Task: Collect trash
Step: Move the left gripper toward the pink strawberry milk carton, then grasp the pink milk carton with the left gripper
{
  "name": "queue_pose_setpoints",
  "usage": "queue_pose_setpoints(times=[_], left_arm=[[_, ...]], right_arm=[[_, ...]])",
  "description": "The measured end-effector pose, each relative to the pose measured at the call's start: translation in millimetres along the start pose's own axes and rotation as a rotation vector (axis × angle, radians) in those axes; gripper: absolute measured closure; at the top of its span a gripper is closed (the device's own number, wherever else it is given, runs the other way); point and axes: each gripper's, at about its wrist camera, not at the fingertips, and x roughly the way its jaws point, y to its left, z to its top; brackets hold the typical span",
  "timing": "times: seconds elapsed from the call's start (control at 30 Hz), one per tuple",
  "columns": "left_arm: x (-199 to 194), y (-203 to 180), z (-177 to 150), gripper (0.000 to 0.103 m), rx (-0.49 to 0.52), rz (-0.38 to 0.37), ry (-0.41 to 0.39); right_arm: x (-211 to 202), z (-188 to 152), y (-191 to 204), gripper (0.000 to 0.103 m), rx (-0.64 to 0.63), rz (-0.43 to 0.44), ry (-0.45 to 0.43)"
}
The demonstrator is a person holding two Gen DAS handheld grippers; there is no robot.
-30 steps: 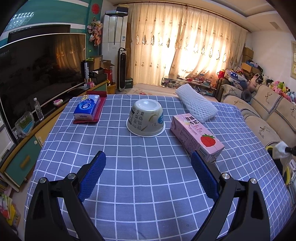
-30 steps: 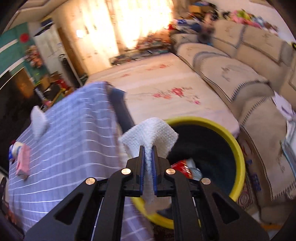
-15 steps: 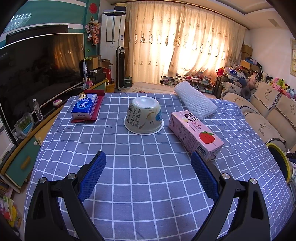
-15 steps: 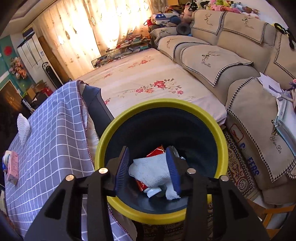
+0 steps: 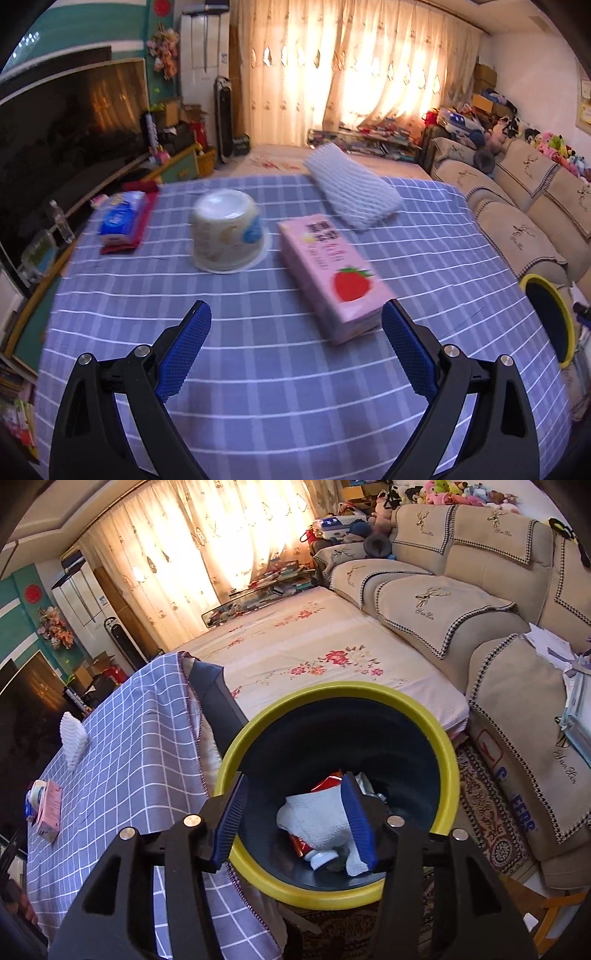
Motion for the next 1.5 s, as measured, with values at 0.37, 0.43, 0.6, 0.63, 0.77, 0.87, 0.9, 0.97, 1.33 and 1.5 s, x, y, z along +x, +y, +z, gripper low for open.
queue_pose_setpoints(times=[0.37,0.43,0.6,0.63,0.77,0.87,0.9,0.97,1.33,1.5], left_arm=[[58,-27,24,0.011,-0.104,0.062,0.083],[68,-30,29,0.011,-0.110,0.084,0.101],[86,-35,36,0.011,-0.097,0.123,0.133],[89,-36,37,0.011,-0.093,0.130,0.140],[100,-37,39,0.022,-0.092,0.143,0.173],[107,-36,36,0.037,-0.094,0.137,0.207],[109,-35,34,0.039,-0.097,0.134,0.220],[109,-34,32,0.044,-0.091,0.133,0.217],[76,-49,11,0.051,0.020,0.065,0.197],[39,-80,0,0.051,0.111,0.010,0.148]], right_arm=[[4,-2,-2,0.050,0.009,0.041,0.013],[4,-1,-2,0.050,0.006,0.047,0.014],[5,0,-1,0.047,0.004,0.059,0.012],[5,0,-1,0.046,0.005,0.060,0.012],[6,-1,-4,0.046,0.011,0.062,0.015],[7,-1,-5,0.046,0.015,0.063,0.015],[7,-2,-6,0.046,0.017,0.064,0.015],[7,-2,-8,0.046,0.022,0.064,0.015],[4,-5,-14,0.046,0.036,0.074,0.011],[2,-6,-18,0.046,0.044,0.081,0.009]])
